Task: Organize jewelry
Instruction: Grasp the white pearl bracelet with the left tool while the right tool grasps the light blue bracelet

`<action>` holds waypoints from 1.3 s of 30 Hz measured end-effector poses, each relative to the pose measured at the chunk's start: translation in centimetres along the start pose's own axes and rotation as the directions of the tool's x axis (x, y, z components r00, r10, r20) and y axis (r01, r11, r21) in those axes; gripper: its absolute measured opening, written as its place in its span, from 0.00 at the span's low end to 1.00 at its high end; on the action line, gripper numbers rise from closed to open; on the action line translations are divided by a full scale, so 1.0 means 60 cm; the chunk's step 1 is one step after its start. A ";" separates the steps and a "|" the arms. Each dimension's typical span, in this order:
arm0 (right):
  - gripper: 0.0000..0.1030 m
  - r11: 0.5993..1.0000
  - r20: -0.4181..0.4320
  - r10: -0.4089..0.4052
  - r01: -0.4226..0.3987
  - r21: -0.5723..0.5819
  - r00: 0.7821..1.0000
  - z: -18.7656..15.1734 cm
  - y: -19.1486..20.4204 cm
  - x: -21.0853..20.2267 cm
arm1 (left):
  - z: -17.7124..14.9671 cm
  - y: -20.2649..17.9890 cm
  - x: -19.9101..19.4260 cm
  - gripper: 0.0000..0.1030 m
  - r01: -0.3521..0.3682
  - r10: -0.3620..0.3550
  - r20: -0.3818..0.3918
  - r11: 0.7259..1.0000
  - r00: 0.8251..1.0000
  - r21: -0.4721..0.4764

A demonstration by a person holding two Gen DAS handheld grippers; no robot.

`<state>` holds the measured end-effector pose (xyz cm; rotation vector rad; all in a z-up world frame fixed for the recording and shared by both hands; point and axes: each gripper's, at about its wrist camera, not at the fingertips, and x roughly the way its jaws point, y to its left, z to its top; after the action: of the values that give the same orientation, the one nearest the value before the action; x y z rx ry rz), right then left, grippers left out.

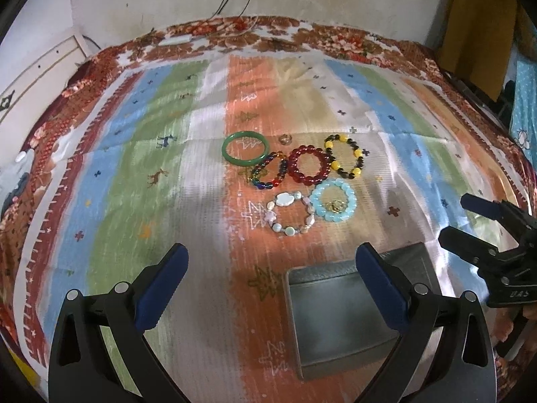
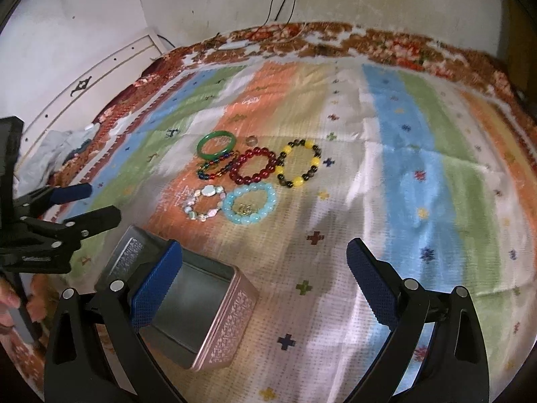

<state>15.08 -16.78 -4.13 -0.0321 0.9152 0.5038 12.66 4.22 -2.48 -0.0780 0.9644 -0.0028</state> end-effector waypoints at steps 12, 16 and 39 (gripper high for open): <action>0.96 0.999 -0.045 -0.037 0.037 -0.012 0.998 0.029 -0.011 0.042 | 0.032 0.014 0.058 0.95 -0.008 0.008 -0.076 1.000 0.997 0.000; 0.96 0.999 -0.052 -0.045 0.044 -0.012 0.998 0.041 -0.013 0.054 | 0.040 0.016 0.074 0.95 0.003 -0.004 -0.100 1.000 0.995 -0.006; 0.96 0.996 -0.205 -0.012 0.029 0.082 0.979 0.086 -0.048 0.169 | 0.065 0.042 0.189 0.94 0.029 -0.050 -0.277 0.996 0.960 -0.081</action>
<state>25.27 -14.00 -9.23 -0.0161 1.1358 0.4471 22.24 6.55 -9.74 -0.1704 1.2453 -0.0141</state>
